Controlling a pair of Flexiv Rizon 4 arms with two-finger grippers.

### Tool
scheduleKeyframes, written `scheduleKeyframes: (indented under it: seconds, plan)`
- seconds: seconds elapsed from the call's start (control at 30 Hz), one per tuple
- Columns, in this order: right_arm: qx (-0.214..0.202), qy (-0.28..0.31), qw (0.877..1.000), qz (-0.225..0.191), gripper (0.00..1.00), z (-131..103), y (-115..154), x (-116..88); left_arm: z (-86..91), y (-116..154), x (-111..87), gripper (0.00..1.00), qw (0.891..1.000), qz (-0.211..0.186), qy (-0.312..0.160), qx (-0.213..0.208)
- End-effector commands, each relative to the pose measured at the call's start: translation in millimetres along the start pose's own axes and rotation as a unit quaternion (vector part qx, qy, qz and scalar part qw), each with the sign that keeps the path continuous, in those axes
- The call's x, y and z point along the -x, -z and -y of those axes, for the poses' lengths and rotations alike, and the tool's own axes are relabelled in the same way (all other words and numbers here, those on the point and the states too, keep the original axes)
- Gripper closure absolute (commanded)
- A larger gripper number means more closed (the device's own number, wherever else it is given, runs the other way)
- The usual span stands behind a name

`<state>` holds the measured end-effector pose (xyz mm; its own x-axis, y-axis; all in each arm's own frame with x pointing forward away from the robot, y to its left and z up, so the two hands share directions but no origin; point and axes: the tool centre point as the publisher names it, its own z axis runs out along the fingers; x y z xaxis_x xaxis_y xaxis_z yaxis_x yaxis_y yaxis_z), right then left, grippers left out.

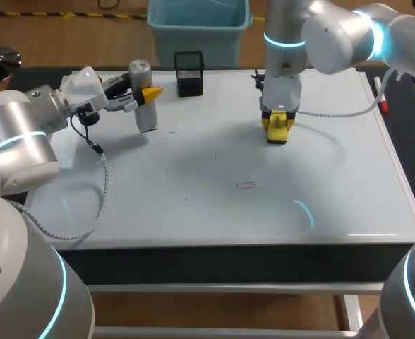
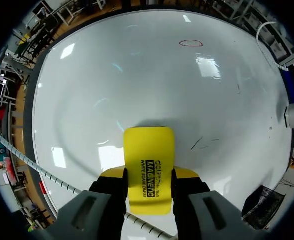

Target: Pick up the inspection probe, press it on each red-marked spot on the whiteboard one by one, put down the probe, pick up the eraser, and wipe off all the red marks.

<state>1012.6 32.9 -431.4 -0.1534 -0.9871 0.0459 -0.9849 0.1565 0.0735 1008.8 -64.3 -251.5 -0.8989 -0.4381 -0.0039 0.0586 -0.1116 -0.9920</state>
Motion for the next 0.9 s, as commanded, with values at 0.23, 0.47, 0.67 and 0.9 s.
scheduleKeyframes:
  seconds: [0.23, 0.47, 0.67, 0.9]
  plan:
    - [-0.017, -0.022, 1.0, 0.012, 1.0, 30, 26, -35, 0.8, 0, -0.6, 1.0, 1.0, 0.001, -0.001, 0.0]
    - [-0.033, -0.051, 0.998, 0.007, 1.0, 64, 49, -66, 0.8, 0, -0.6, 1.0, 1.0, 0.001, -0.001, 0.0]
    - [-0.022, -0.08, 0.997, 0.012, 1.0, 85, 52, -84, 0.8, 0, -0.6, 1.0, 1.0, 0.001, -0.001, 0.0]
    - [-0.006, -0.111, 0.994, 0.013, 1.0, 104, 45, -105, 0.8, 0, -0.6, 1.0, 1.0, 0.001, -0.001, 0.0]
